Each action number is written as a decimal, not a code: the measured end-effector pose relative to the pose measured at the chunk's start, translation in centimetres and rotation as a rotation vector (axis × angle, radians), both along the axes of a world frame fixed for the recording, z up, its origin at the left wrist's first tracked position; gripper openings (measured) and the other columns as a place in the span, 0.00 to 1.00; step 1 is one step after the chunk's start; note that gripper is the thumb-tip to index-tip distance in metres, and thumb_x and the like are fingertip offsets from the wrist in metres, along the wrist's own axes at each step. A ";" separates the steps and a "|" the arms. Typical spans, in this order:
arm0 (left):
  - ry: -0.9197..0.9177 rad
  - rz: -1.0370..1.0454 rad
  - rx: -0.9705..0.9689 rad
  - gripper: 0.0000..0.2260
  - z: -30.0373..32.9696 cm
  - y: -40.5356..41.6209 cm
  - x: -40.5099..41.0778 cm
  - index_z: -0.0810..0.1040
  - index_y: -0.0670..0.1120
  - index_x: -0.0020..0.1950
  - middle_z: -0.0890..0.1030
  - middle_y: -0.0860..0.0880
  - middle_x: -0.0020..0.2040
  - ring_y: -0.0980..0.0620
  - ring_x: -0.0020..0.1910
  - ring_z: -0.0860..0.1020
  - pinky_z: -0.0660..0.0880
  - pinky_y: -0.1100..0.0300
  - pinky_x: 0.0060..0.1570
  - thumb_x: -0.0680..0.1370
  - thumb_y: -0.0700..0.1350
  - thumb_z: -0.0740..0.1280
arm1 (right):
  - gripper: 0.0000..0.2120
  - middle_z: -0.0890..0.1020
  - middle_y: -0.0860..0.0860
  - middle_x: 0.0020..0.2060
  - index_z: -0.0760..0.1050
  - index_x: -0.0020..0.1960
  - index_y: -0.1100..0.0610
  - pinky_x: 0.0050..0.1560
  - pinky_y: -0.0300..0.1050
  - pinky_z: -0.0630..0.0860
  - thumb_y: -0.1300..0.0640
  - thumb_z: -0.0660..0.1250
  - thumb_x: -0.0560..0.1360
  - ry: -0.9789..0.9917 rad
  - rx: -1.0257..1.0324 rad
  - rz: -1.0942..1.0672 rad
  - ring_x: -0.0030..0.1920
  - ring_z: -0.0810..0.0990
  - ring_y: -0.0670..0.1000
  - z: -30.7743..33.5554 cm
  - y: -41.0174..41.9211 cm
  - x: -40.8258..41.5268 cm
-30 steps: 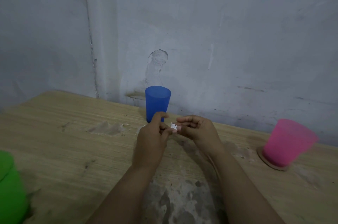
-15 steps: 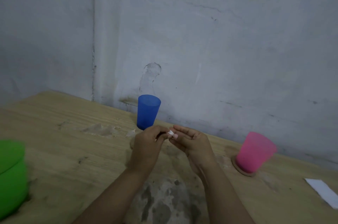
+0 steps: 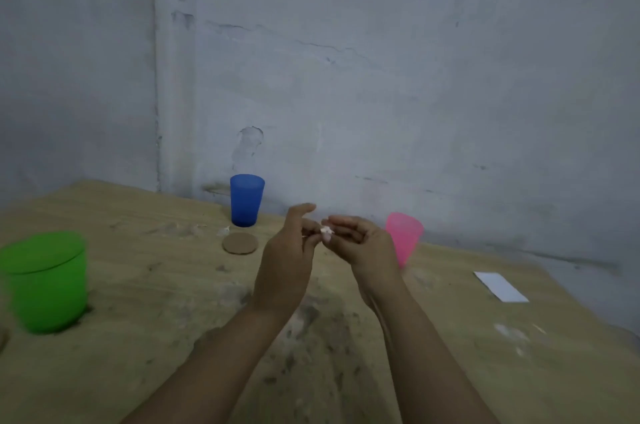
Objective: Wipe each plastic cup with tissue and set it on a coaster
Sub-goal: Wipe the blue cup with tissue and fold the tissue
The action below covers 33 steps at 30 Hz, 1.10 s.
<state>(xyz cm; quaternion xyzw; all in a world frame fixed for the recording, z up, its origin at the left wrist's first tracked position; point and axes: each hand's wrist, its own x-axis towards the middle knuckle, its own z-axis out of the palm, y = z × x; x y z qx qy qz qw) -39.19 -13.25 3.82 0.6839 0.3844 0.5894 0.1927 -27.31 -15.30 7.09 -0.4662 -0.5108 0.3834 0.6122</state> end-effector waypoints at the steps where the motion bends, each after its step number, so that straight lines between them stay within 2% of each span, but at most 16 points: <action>1: -0.025 -0.008 0.005 0.14 0.6 -0.8 0.3 0.72 0.47 0.62 0.77 0.60 0.43 0.60 0.44 0.78 0.75 0.69 0.46 0.77 0.39 0.67 | 0.11 0.85 0.52 0.41 0.80 0.48 0.58 0.46 0.37 0.79 0.69 0.72 0.68 -0.012 0.031 -0.012 0.44 0.84 0.46 0.6 -0.8 0.1; 4: -0.050 -0.046 0.028 0.11 2.3 -3.8 1.4 0.74 0.47 0.58 0.77 0.60 0.45 0.58 0.48 0.80 0.76 0.70 0.48 0.77 0.36 0.66 | 0.12 0.84 0.54 0.40 0.80 0.51 0.63 0.44 0.35 0.79 0.71 0.70 0.69 -0.019 0.096 -0.049 0.39 0.83 0.42 2.1 -3.7 0.8; 8: -0.146 -0.133 0.020 0.19 3.7 -9.1 4.1 0.68 0.49 0.66 0.79 0.56 0.52 0.63 0.50 0.79 0.74 0.73 0.49 0.78 0.36 0.65 | 0.12 0.82 0.55 0.39 0.79 0.55 0.65 0.34 0.29 0.74 0.69 0.69 0.72 -0.049 0.137 -0.160 0.32 0.80 0.39 3.3 -8.7 3.2; 10: -0.180 -0.198 0.008 0.22 3.8 -12.0 6.0 0.65 0.51 0.68 0.77 0.56 0.56 0.62 0.53 0.79 0.74 0.72 0.50 0.78 0.34 0.63 | 0.09 0.83 0.58 0.42 0.80 0.53 0.64 0.39 0.33 0.77 0.67 0.68 0.72 -0.036 0.156 -0.241 0.36 0.82 0.43 3.0 -11.4 4.8; 13: -0.169 -0.346 -0.028 0.25 3.0 -16.0 9.3 0.65 0.49 0.70 0.77 0.55 0.57 0.63 0.57 0.77 0.72 0.72 0.53 0.77 0.30 0.59 | 0.06 0.83 0.58 0.41 0.81 0.49 0.64 0.45 0.39 0.80 0.67 0.67 0.73 0.026 0.171 -0.299 0.39 0.83 0.49 2.1 -15.7 7.5; 17: -0.142 -0.546 -0.108 0.28 1.2 -22.2 14.8 0.61 0.46 0.72 0.76 0.52 0.62 0.63 0.62 0.74 0.68 0.72 0.59 0.75 0.27 0.57 | 0.05 0.81 0.55 0.35 0.79 0.44 0.63 0.41 0.35 0.79 0.68 0.64 0.75 0.044 0.165 -0.448 0.33 0.81 0.45 0.6 -22.4 12.1; 21: -0.054 -0.765 -0.157 0.29 -1.1 -29.3 20.0 0.59 0.46 0.74 0.69 0.57 0.66 0.68 0.64 0.68 0.64 0.73 0.63 0.76 0.29 0.59 | 0.06 0.79 0.54 0.32 0.78 0.44 0.63 0.35 0.37 0.74 0.64 0.63 0.76 -0.017 0.132 -0.667 0.28 0.75 0.45 -1.9 -30.3 17.3; 24: 0.035 -0.876 -0.216 0.28 -3.8 -34.2 23.0 0.59 0.46 0.75 0.67 0.55 0.69 0.62 0.67 0.67 0.65 0.64 0.68 0.76 0.31 0.59 | 0.08 0.78 0.50 0.26 0.76 0.40 0.61 0.32 0.37 0.73 0.63 0.63 0.76 0.048 0.097 -0.780 0.26 0.73 0.46 -4.5 -36.2 20.7; 26: 0.132 -0.968 -0.248 0.27 -6.4 -37.2 24.2 0.59 0.47 0.74 0.67 0.52 0.70 0.61 0.68 0.67 0.65 0.63 0.68 0.77 0.33 0.59 | 0.07 0.78 0.49 0.24 0.76 0.39 0.60 0.31 0.36 0.72 0.63 0.64 0.76 0.112 0.071 -0.840 0.25 0.73 0.46 -6.5 -40.0 22.4; 28: 0.271 -1.084 -0.297 0.26 -9.6 -40.2 25.2 0.58 0.52 0.75 0.66 0.56 0.70 0.67 0.66 0.66 0.65 0.67 0.67 0.79 0.37 0.59 | 0.06 0.78 0.50 0.25 0.77 0.41 0.61 0.31 0.36 0.73 0.63 0.64 0.76 0.199 0.036 -0.894 0.26 0.73 0.47 -9.1 -43.6 24.1; 30: 0.359 -1.145 -0.380 0.26 -12.6 -41.7 25.5 0.57 0.55 0.75 0.66 0.59 0.68 0.69 0.65 0.65 0.66 0.66 0.67 0.80 0.39 0.59 | 0.04 0.78 0.53 0.30 0.77 0.44 0.62 0.32 0.37 0.74 0.63 0.64 0.76 0.317 0.023 -0.942 0.30 0.75 0.48 -11.7 -46.0 24.9; 33: 0.484 -1.156 -0.505 0.26 -17.3 -43.0 27.3 0.60 0.55 0.74 0.71 0.56 0.67 0.63 0.66 0.68 0.69 0.60 0.66 0.79 0.38 0.60 | 0.05 0.78 0.53 0.34 0.76 0.43 0.62 0.34 0.35 0.76 0.64 0.63 0.76 0.501 -0.019 -1.041 0.33 0.77 0.48 -17.4 -49.0 26.2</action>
